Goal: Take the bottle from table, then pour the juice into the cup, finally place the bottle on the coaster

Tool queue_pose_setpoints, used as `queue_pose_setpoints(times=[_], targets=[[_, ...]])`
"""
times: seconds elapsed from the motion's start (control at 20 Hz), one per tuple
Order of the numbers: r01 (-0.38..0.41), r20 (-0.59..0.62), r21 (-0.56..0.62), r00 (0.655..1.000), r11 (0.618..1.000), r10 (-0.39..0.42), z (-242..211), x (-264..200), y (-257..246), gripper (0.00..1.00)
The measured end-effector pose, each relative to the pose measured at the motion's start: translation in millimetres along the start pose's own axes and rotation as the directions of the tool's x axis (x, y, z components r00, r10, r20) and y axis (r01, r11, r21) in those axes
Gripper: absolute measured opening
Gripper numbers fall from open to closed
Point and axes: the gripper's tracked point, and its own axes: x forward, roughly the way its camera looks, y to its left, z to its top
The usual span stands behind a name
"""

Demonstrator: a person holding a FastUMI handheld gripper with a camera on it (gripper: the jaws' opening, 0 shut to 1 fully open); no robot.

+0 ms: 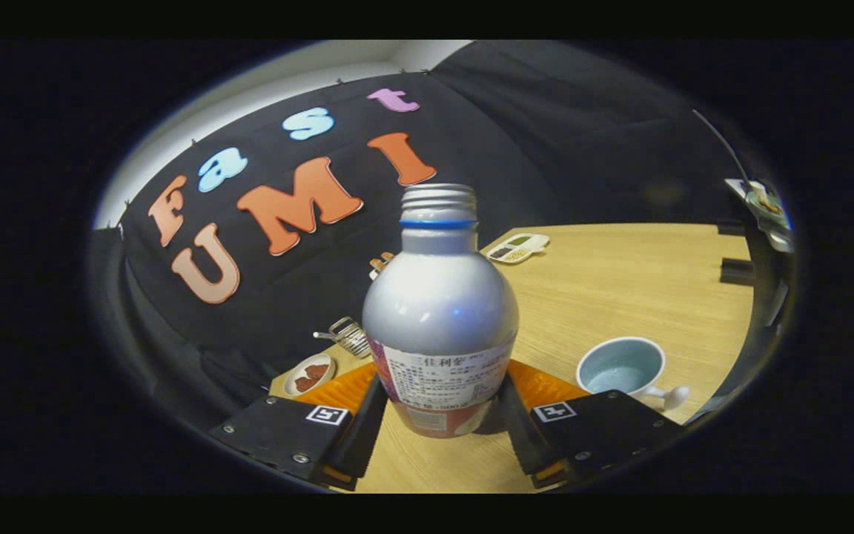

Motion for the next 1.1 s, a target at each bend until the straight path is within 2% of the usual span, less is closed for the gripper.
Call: queue_pose_setpoints(times=[0.25,0.55,0.75,1.1], targets=[[0.032,0.051,-0.182,0.998,0.983,-0.023,-3,13,2,0.75],[0.081,0.035,-0.367,0.997,0.927,-0.073,-37,37,-1,0.76],[0.107,0.053,-0.433,0.994,0.895,-0.093,-50,51,-3,0.76],[0.109,0.015,-0.475,0.993,0.873,-0.116,-84,71,-10,0.76]])
